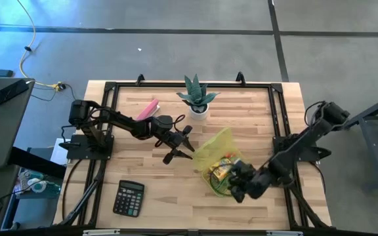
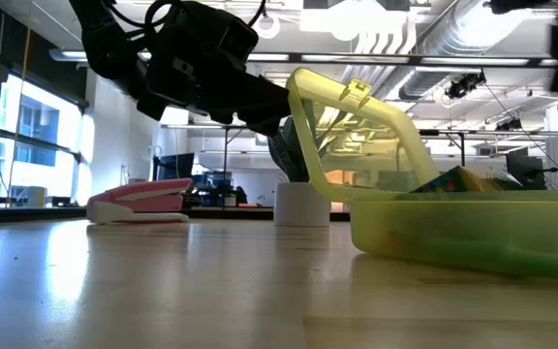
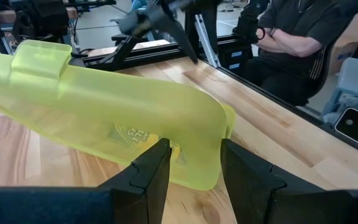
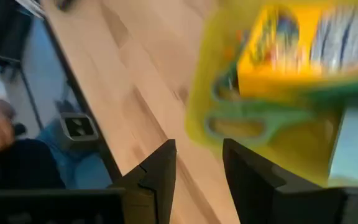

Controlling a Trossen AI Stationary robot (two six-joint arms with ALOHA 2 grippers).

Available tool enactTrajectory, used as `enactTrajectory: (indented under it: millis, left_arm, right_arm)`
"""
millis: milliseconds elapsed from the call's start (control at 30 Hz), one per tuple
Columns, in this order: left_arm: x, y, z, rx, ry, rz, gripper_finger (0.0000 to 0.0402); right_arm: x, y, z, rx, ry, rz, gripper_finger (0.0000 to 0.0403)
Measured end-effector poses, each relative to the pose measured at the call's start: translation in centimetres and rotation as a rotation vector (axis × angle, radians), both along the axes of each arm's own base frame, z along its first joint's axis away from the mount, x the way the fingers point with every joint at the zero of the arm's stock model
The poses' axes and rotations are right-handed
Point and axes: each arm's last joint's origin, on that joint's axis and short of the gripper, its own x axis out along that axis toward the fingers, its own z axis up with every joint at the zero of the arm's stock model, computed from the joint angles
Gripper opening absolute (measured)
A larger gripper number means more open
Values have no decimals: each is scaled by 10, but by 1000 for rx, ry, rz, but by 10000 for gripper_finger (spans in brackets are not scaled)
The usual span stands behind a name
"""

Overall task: Pack school essentials
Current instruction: Close the supply box

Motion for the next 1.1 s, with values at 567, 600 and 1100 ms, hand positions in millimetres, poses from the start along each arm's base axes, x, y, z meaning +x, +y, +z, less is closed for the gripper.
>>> enactTrajectory:
  millis: [567, 600, 1100]
  left_arm:
    - [0, 0, 0, 9, -5, -2, 131]
    - [0, 0, 0, 16, -11, -4, 131]
    - [21, -23, 18, 100, -24, -68, 131]
  right_arm:
    - [-9, 31, -55, 41, 236, -170, 124]
    - [-8, 30, -57, 29, 236, -184, 124]
    - [9, 18, -70, -8, 216, -276, 124]
